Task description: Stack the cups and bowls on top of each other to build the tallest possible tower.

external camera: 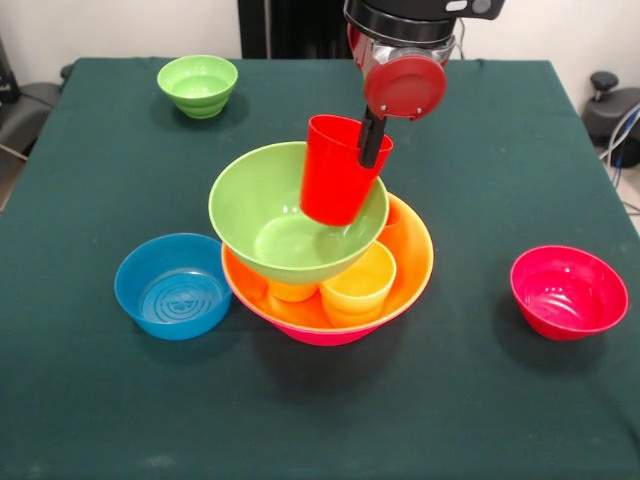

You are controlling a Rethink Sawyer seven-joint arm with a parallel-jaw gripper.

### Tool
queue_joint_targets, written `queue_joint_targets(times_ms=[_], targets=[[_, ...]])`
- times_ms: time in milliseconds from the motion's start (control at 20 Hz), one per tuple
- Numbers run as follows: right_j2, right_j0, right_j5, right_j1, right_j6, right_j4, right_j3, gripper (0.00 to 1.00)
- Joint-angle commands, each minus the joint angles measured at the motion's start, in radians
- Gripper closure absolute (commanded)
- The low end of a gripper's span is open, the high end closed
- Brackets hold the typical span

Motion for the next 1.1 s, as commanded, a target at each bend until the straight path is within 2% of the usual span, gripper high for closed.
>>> queue_joint_targets(times_ms=[50,450,700,900,1100], targets=[[0.1,0.003,0.005,0.034,0.181,0.008,0.053,1.0],[0.09,0.005,0.013,0.034,0.178,0.002,0.047,1.0],[0.068,-0.003,0.011,0.04,0.148,-0.026,0.038,1.0],[0.018,0.001,-0.005,0.047,0.14,-0.057,0.021,1.0],[0.01,-0.012,-0.003,0.024,0.111,-0.06,0.027,1.0]])
